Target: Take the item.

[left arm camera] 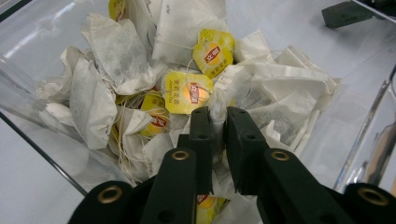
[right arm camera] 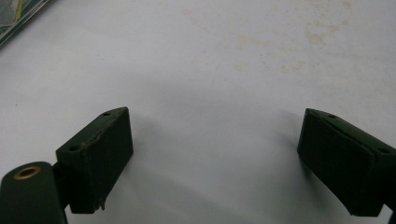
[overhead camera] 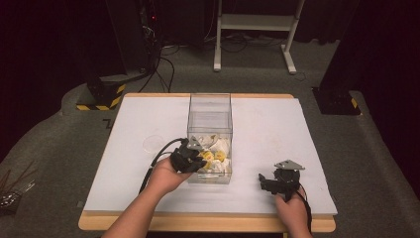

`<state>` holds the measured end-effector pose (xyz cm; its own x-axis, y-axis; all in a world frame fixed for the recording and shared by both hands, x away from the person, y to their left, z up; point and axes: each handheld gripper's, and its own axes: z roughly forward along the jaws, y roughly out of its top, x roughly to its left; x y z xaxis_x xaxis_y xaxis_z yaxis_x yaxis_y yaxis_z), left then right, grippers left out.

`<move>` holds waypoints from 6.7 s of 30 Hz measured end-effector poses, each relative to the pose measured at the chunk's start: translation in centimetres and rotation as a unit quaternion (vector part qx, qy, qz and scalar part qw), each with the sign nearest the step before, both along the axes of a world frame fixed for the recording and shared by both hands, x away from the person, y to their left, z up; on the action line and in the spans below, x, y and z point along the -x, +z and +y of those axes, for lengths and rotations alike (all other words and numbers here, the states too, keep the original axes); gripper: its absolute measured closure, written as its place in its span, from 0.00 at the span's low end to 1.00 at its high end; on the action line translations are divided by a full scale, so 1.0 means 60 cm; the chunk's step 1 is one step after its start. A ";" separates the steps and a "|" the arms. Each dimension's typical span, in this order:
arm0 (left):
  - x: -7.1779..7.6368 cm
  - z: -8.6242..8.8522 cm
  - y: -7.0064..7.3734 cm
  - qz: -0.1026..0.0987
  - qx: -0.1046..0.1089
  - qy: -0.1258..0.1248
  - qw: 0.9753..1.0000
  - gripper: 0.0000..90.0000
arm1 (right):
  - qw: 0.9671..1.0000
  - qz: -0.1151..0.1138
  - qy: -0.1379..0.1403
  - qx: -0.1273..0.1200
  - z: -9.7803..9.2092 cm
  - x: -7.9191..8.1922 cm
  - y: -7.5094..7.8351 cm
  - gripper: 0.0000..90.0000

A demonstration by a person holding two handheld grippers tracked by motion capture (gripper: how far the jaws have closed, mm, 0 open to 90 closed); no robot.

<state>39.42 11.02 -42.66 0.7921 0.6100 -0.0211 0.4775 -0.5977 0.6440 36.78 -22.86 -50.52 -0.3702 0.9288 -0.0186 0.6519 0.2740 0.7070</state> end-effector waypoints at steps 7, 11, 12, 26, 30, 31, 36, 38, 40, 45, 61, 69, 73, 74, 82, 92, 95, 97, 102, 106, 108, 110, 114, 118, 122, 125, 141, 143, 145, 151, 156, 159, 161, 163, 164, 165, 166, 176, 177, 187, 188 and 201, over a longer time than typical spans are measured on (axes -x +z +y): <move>0.009 0.010 -0.004 -0.015 0.027 0.011 0.999 0.94 | 1.000 -0.001 0.000 0.000 0.000 0.000 0.000 0.12; 0.011 0.016 -0.003 -0.024 0.044 0.019 0.999 0.94 | 1.000 -0.001 -0.001 0.001 0.001 0.001 0.000 0.12; 0.012 0.017 -0.003 -0.027 0.045 0.019 0.998 0.94 | 1.000 -0.001 -0.001 0.001 0.001 0.001 0.000 0.12; 0.017 0.032 0.010 -0.053 0.089 0.025 0.994 0.95 | 1.000 -0.002 0.000 0.003 0.001 0.001 0.000 0.12; 0.018 0.038 0.016 -0.063 0.096 0.027 0.993 0.95 | 1.000 -0.003 0.001 0.004 0.001 0.000 0.000 0.12; 0.019 0.039 0.018 -0.064 0.098 0.028 0.993 0.95 | 1.000 -0.003 0.001 0.004 0.001 0.001 0.000 0.12; 0.022 0.046 0.028 -0.081 0.106 0.029 0.991 0.95 | 1.000 -0.003 0.001 0.004 0.001 0.001 0.000 0.12; 0.023 0.049 0.032 -0.088 0.108 0.030 0.990 0.95 | 1.000 -0.003 0.001 0.004 0.001 0.001 0.000 0.12; 0.024 0.051 0.034 -0.090 0.112 0.032 0.989 0.95 | 1.000 -0.003 0.001 0.004 0.001 0.001 0.000 0.12; 0.024 0.058 0.043 -0.098 0.119 0.036 0.987 0.95 | 1.000 -0.004 0.001 0.003 0.001 0.001 0.000 0.12; 0.026 0.076 0.060 -0.117 0.131 0.047 0.983 0.95 | 1.000 -0.004 0.000 0.003 0.001 0.001 0.000 0.12; 0.025 0.094 0.066 -0.121 0.135 0.059 0.982 0.95 | 1.000 -0.004 0.000 0.003 0.001 0.001 0.000 0.12; 0.024 0.105 0.068 -0.122 0.135 0.065 0.981 0.95 | 1.000 -0.004 0.000 0.004 0.001 0.001 0.000 0.12; 0.023 0.108 0.068 -0.122 0.137 0.066 0.981 0.95 | 1.000 -0.004 0.000 0.003 0.001 0.001 0.000 0.12; 0.023 0.132 0.071 -0.127 0.134 0.081 0.979 0.95 | 1.000 -0.004 0.000 0.003 0.001 0.001 0.000 0.12; 0.021 0.171 0.073 -0.132 0.133 0.104 0.977 0.95 | 1.000 -0.004 0.000 0.004 0.001 0.001 0.000 0.12; 0.021 0.185 0.073 -0.134 0.132 0.112 0.976 0.95 | 1.000 -0.004 0.000 0.004 0.001 0.001 0.000 0.12; 0.022 0.193 0.072 -0.133 0.133 0.118 0.975 0.95 | 1.000 -0.004 0.000 0.004 0.001 0.001 0.000 0.12; 0.023 0.213 0.068 -0.132 0.135 0.128 0.974 0.95 | 1.000 -0.004 0.000 0.004 0.001 0.001 0.000 0.12; 0.024 0.227 0.064 -0.131 0.135 0.137 0.972 0.95 | 1.000 -0.004 0.000 0.004 0.001 0.001 0.000 0.12; 0.025 0.235 0.062 -0.131 0.136 0.141 0.972 0.95 | 1.000 -0.004 0.000 0.004 0.001 0.001 0.000 0.12; 0.025 0.242 0.060 -0.129 0.138 0.146 0.971 0.95 | 1.000 -0.004 0.000 0.004 0.001 0.001 0.000 0.12; 0.026 0.250 0.058 -0.128 0.138 0.152 0.970 0.95 | 1.000 -0.004 0.000 0.004 0.001 0.001 0.000 0.12; 0.025 0.256 0.055 -0.128 0.137 0.156 0.970 0.95 | 1.000 -0.004 0.000 0.004 0.001 0.001 0.000 0.12; 0.024 0.259 0.050 -0.125 0.136 0.160 0.970 0.95 | 1.000 -0.005 0.000 0.004 0.001 0.001 0.000 0.12; 0.022 0.258 0.046 -0.125 0.129 0.159 0.971 0.95 | 1.000 -0.004 0.000 0.004 0.001 0.001 0.000 0.12; 0.004 0.266 0.010 -0.101 0.108 0.176 0.973 0.95 | 1.000 -0.004 0.000 0.003 0.001 0.001 0.000 0.12; 0.002 0.266 0.008 -0.098 0.103 0.177 0.974 0.95 | 1.000 -0.004 0.000 0.004 0.001 0.001 0.000 0.12; 0.000 0.264 0.004 -0.092 0.097 0.183 0.974 0.95 | 1.000 -0.004 0.000 0.004 0.001 0.001 0.000 0.12; -0.005 0.259 -0.005 -0.089 0.075 0.184 0.976 0.94 | 1.000 -0.004 0.000 0.004 0.001 0.001 0.000 0.12; -0.004 0.259 -0.001 -0.094 0.075 0.190 0.974 0.74 | 1.000 -0.004 0.000 0.004 0.001 0.001 0.000 0.12; -0.003 0.259 0.004 -0.096 0.084 0.196 0.972 0.59 | 1.000 -0.004 0.000 0.004 0.001 0.001 0.000 0.12; -0.002 0.261 0.008 -0.098 0.089 0.196 0.972 0.50 | 1.000 -0.005 0.000 0.004 0.001 0.001 0.000 0.12; -0.001 0.263 0.011 -0.099 0.093 0.195 0.971 0.41 | 1.000 -0.004 0.000 0.004 0.001 0.001 0.000 0.12; 0.000 0.265 0.011 -0.095 0.099 0.194 0.971 0.36 | 1.000 -0.004 0.000 0.004 0.001 0.001 0.000 0.12; 0.000 0.267 0.011 -0.097 0.096 0.194 0.971 0.32 | 1.000 -0.004 0.000 0.004 0.001 0.001 0.000 0.12; 0.001 0.268 0.011 -0.097 0.095 0.193 0.972 0.29 | 1.000 -0.004 0.000 0.004 0.001 0.001 0.000 0.12; 0.017 0.294 0.006 -0.091 0.110 0.193 0.971 0.16 | 1.000 -0.004 0.000 0.004 0.001 0.001 0.000 0.12; 0.020 0.298 0.004 -0.091 0.110 0.195 0.970 0.16 | 1.000 -0.004 0.000 0.004 0.001 0.001 0.000 0.12; 0.053 0.345 -0.025 -0.084 0.112 0.217 0.966 0.15 | 1.000 -0.004 0.000 0.003 0.001 0.001 0.000 0.12; 0.056 0.350 -0.029 -0.083 0.111 0.217 0.966 0.15 | 1.000 -0.004 0.000 0.003 0.001 0.001 0.000 0.12; 0.086 0.367 -0.096 -0.050 0.081 0.219 0.971 0.15 | 1.000 -0.004 0.000 0.003 0.001 0.001 0.000 0.12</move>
<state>34.27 33.06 -48.42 0.4603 0.8840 -0.0813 0.5933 -0.2382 0.7690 36.71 -22.79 -50.52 -0.3704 0.9284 -0.0278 0.6462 0.2791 0.7104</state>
